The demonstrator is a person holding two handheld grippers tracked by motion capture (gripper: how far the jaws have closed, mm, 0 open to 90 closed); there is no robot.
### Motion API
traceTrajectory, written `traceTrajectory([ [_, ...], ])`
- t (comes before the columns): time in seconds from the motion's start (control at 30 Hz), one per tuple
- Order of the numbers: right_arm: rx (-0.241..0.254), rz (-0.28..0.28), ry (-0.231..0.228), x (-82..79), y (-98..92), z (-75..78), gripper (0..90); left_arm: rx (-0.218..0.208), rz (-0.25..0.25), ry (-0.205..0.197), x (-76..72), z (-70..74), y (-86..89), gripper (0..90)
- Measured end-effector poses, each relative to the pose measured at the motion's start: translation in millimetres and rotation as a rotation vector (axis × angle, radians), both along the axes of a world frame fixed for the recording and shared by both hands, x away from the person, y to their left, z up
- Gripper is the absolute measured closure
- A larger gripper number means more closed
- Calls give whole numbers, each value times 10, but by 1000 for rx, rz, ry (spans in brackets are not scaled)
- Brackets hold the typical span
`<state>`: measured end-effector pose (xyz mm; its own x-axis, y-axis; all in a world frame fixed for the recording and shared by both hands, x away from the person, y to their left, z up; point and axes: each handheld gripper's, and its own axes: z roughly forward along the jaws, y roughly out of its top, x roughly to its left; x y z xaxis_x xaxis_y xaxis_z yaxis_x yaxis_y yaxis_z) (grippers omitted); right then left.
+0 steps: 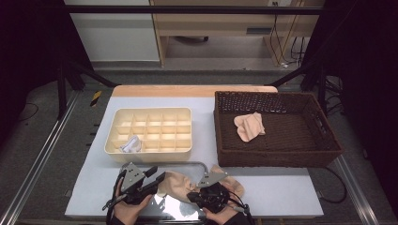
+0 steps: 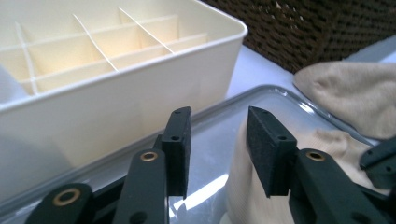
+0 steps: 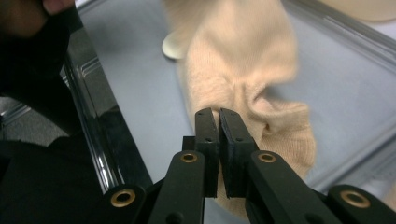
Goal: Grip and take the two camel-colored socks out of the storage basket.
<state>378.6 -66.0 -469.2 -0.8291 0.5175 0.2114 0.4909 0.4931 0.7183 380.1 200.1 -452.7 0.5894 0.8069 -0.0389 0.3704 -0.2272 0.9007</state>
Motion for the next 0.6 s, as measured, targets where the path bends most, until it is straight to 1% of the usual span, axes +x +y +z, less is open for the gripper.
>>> traceTrajectory([
  [0.03,-4,-3,6,0,-28,-1,871,9,8,16,17,-6,11,601],
  [0.07,-4,-3,6,0,-28,-1,871,9,8,16,17,-6,11,602],
  [0.1,-2,-7,5,4,-38,-2,869,12,7,28,27,-21,15,602],
  [0.13,-1,-5,6,13,-37,-15,864,25,3,59,43,-47,8,613],
  [0.17,-3,-9,11,8,-30,-18,859,22,2,68,41,-54,0,620],
  [0.23,2,-7,6,4,-25,-28,838,34,-7,85,35,-51,-8,625],
  [0.27,2,-7,6,4,-25,-28,838,34,-7,85,35,-51,-8,625],
  [0.3,17,-12,-6,6,-44,-10,818,35,-7,87,30,-50,-11,627],
  [0.33,17,-12,-6,6,-44,-10,818,39,-8,95,26,-50,-11,627],
  [0.37,36,-35,-31,12,-93,31,789,48,-12,115,22,-58,-7,632],
  [0.4,36,-35,-31,12,-93,31,789,48,-12,115,22,-58,-7,641],
  [0.43,47,-74,-52,24,-167,77,772,73,-11,131,20,-71,-2,646],
  [0.47,47,-99,-63,34,-208,91,769,79,-8,138,18,-81,1,654],
  [0.5,37,-124,-69,45,-245,99,765,92,-7,149,23,-92,2,660],
  [0.53,37,-124,-69,45,-245,99,765,92,-7,149,23,-92,2,661],
  [0.57,11,-160,-75,78,-294,73,755,108,-12,177,36,-118,4,675],
  [0.6,11,-160,-75,78,-294,73,755,108,-12,177,36,-118,4,693],
])
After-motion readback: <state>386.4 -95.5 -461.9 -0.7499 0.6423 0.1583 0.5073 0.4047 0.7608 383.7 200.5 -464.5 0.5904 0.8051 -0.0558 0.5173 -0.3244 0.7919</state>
